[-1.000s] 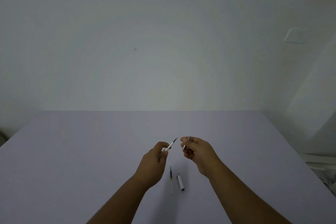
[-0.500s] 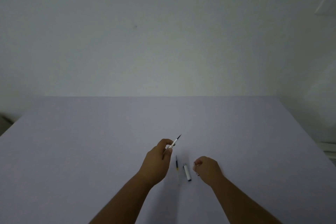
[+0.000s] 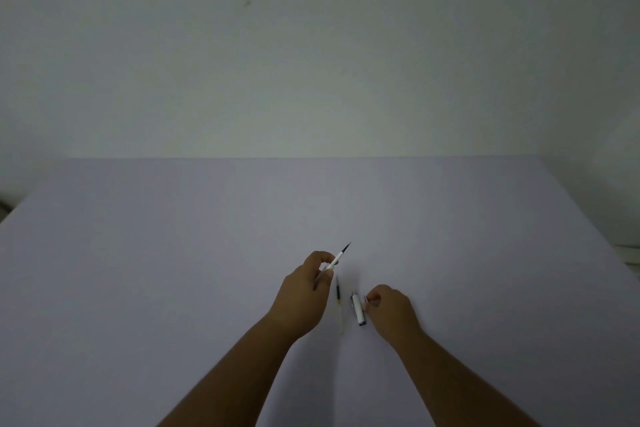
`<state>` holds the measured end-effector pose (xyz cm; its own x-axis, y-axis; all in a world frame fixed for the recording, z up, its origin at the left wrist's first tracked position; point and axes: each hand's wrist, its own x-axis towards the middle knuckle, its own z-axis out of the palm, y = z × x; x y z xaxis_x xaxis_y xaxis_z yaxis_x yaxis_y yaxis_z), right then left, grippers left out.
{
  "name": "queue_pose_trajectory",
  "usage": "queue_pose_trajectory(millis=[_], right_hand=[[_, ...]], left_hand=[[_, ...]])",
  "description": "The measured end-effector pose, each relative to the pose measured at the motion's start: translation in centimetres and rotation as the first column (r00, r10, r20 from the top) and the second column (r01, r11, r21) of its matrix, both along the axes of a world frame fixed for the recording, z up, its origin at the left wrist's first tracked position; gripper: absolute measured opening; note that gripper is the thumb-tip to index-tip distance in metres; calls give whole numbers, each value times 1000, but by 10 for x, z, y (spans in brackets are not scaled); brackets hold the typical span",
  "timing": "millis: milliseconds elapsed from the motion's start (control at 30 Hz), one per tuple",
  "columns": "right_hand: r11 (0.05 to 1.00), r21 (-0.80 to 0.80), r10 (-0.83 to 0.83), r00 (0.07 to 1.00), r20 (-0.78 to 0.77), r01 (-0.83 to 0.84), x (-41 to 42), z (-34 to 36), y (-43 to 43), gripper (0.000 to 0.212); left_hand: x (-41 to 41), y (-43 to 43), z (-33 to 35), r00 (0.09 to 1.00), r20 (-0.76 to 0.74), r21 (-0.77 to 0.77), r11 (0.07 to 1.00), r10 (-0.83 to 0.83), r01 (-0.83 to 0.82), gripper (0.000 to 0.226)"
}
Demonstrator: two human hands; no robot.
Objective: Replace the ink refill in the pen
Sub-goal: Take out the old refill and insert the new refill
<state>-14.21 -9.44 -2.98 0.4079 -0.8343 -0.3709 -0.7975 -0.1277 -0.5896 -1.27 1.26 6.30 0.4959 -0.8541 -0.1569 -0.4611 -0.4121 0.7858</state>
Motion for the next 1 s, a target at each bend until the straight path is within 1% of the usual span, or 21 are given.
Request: queue_pose_trajectory(millis=[133,233,300,333,367,400,433,467,533,600,733,800,833,900,967,1000], right_hand=[[999,15,-33,999,26,33,-2,-2,2,20],[998,34,-53,998,30,52,-4,1,3,25],[995,38,-98,990,99,95,-4,8,2,25],[990,58,-139,975,173,131,-2,15,2,22],[976,127,-205,938,279,175,1,23,1,16],[949,248,-284,875,391,197,5,33,2,9],[910,372,-359,801,480,184,8,45,3,8],[872,467,-413,735,538,148,11,56,5,8],[833,549,-448,661,602,64,15,72,8,10],[833,553,-435,644,630,23,19,82,11,12],[881,473,-349,711,611,26,22,89,13,8],[886,461,-348,715,606,40,23,90,11,9],[877,477,-378,693,614,56,24,92,8,9],[835,542,-483,601,637,97,25,96,-1,7],[800,587,-557,515,652,123,25,100,-15,10],[796,590,-571,496,655,138,24,101,-22,12]], left_hand=[[-1,3,-3,1000,-14,14,1000,4,-4,19],[-3,6,-3,1000,-22,18,1000,4,-4,18],[-4,8,-1,999,-38,19,1000,4,-4,15],[-4,10,0,999,-46,17,1000,5,-4,13],[-4,10,1,999,-52,16,1000,8,-7,13],[-5,10,2,998,-57,14,1000,12,-12,13],[-6,10,3,998,-62,13,1000,18,-17,14],[-8,10,5,998,-65,12,1000,24,-24,16],[-11,9,8,997,-68,6,999,37,-37,20],[-14,7,11,997,-69,-3,999,47,-47,22],[-16,4,15,996,-71,-9,999,51,-52,26],[-17,3,15,995,-78,-11,998,57,-58,25],[-17,3,14,995,-78,-8,998,61,-62,24],[-16,2,11,995,-66,8,997,74,-74,24],[-14,3,8,994,-67,28,996,83,-82,26],[-13,4,7,994,-73,35,996,87,-85,28]])
